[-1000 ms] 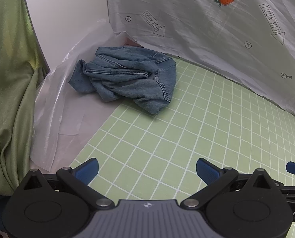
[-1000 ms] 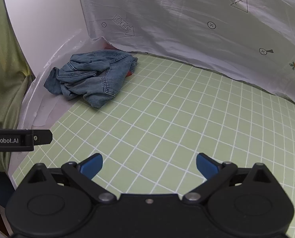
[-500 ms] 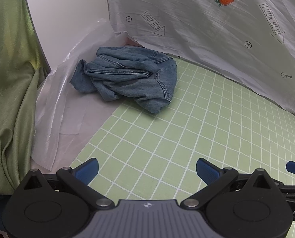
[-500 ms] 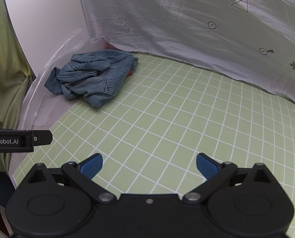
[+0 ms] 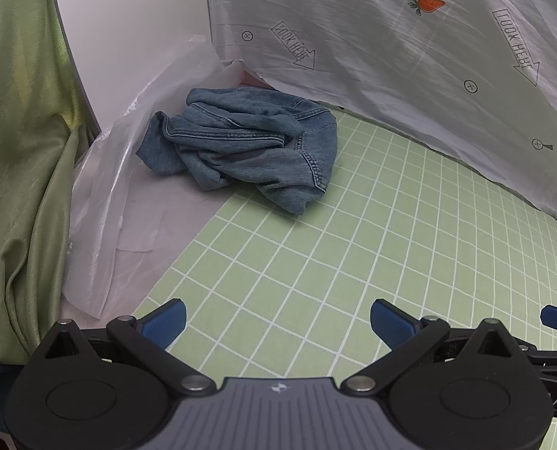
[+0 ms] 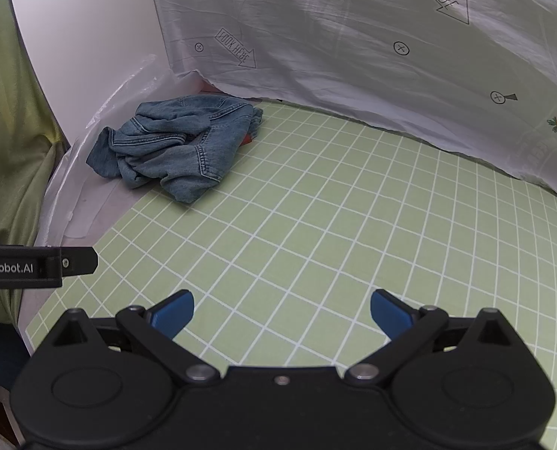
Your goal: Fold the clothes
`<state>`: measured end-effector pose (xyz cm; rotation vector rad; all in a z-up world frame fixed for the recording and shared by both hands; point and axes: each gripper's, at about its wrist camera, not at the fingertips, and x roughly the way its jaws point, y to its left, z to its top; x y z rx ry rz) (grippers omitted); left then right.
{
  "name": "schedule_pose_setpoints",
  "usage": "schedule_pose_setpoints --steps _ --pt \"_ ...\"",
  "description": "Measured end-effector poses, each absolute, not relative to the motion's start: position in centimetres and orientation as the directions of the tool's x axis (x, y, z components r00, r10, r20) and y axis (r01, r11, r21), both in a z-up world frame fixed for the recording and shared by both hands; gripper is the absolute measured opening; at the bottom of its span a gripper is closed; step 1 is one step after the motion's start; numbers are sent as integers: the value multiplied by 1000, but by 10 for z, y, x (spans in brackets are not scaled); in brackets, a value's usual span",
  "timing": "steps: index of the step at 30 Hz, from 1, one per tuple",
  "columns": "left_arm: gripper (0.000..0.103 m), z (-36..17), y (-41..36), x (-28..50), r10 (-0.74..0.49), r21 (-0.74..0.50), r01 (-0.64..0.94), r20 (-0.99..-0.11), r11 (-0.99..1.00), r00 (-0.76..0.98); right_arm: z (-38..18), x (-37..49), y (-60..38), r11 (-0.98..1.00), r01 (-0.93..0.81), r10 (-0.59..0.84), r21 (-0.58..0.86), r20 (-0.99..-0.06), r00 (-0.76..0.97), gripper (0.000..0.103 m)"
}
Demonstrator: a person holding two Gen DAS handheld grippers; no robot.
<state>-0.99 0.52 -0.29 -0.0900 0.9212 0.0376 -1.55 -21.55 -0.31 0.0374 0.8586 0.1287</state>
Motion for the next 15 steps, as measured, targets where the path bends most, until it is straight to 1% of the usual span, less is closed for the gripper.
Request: schedule_pose_setpoints --steps 15 --pt "103 -4 9 -11 6 -46 -70 -798 996 602 -2 -17 -218 991 -99 132 89 -752 646 102"
